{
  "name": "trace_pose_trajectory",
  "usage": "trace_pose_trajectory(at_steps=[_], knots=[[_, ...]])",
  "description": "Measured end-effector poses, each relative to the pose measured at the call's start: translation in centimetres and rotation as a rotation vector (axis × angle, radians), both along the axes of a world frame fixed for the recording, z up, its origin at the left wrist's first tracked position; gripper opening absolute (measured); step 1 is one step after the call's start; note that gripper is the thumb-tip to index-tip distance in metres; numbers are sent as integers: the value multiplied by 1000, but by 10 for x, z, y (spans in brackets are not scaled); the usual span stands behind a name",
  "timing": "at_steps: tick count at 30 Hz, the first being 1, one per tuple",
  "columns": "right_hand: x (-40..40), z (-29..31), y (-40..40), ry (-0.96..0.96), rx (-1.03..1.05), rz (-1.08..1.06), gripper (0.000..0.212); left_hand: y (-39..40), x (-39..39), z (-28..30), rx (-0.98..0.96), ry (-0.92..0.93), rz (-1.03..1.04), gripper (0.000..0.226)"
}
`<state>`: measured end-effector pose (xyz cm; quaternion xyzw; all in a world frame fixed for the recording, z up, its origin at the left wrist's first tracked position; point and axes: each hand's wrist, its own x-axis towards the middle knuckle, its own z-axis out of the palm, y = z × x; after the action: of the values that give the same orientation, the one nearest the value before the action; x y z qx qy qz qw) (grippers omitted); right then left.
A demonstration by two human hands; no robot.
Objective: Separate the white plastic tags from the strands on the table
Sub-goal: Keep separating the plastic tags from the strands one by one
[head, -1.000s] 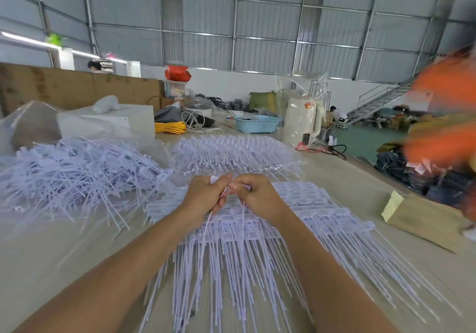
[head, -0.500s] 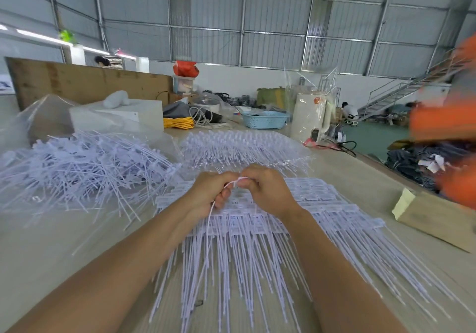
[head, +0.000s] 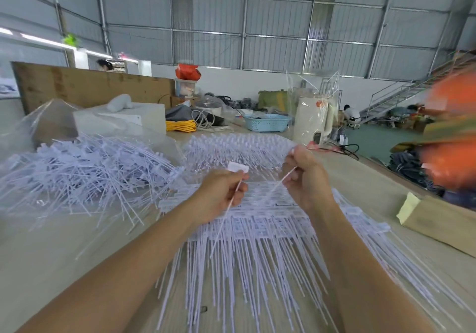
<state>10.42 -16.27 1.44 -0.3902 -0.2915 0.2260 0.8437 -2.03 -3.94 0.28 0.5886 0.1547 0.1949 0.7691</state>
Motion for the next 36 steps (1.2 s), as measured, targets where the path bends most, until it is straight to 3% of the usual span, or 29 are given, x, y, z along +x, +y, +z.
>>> trace_pose_trajectory(at_steps=[3, 7, 13, 18, 20, 24, 27, 30, 33, 36], knots=[[-21, -8, 18, -313, -295, -31, 30, -12, 3, -1, 40, -48, 6, 20], [-32, -18, 30, -490, -393, -196, 27, -13, 4, -3, 62, -43, 19, 19], [-33, -21, 31, -576, -353, -263, 21, -15, 1, -8, 297, 2, -15, 24], [-29, -21, 31, -498, -267, -302, 19, -22, 1, -10, 281, 31, -1, 25], [-28, -23, 31, -496, -239, -310, 20, -20, 3, -11, 357, 52, 21, 13], [-27, -25, 34, -469, -254, -322, 22, -10, 4, -8, 541, 68, 120, 18], [-27, -29, 38, -430, -279, -331, 31, 12, -2, 10, 624, 51, 300, 24], [-23, -34, 41, -411, -328, -356, 27, 61, -25, 31, 644, 43, 667, 28], [-17, -42, 43, -425, -391, -371, 26, 119, -64, 39, 711, 182, 1024, 25], [-14, -45, 44, -453, -425, -363, 24, 166, -102, 36, 801, 404, 1190, 24]])
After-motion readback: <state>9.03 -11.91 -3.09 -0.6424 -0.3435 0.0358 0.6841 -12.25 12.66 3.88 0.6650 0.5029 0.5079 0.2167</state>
